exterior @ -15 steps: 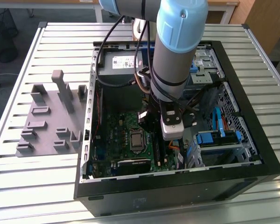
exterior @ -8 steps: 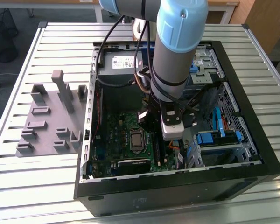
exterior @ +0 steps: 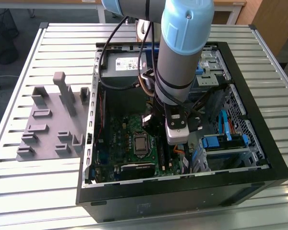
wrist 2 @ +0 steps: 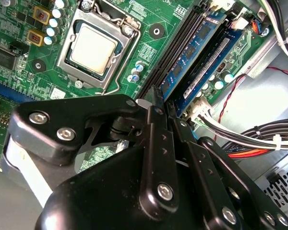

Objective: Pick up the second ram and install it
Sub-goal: 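Insert the second ram into the second slot, then press down the second ram until it locks into place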

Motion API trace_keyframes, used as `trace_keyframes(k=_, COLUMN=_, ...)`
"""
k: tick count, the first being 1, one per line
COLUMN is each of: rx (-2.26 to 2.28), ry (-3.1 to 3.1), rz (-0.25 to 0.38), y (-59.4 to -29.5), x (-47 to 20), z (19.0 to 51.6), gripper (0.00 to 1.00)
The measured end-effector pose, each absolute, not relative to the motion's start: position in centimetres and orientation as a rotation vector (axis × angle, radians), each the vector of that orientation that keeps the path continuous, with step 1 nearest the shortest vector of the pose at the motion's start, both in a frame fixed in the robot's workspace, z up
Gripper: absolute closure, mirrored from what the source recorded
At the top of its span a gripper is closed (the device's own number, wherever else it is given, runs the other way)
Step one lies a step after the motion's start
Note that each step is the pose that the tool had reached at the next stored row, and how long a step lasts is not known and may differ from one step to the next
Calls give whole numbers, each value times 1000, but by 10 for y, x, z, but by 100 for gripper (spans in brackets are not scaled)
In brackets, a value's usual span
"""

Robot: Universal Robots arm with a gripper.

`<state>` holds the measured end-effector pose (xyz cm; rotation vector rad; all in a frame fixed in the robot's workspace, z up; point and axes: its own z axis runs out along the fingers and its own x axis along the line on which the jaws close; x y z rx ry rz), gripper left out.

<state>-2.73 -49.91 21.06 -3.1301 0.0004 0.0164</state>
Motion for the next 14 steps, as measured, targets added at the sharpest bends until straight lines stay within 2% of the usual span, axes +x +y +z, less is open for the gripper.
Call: trace_keyframes(k=14, rx=-3129, ry=5, rz=16, y=-499, x=-27, z=208, gripper=86)
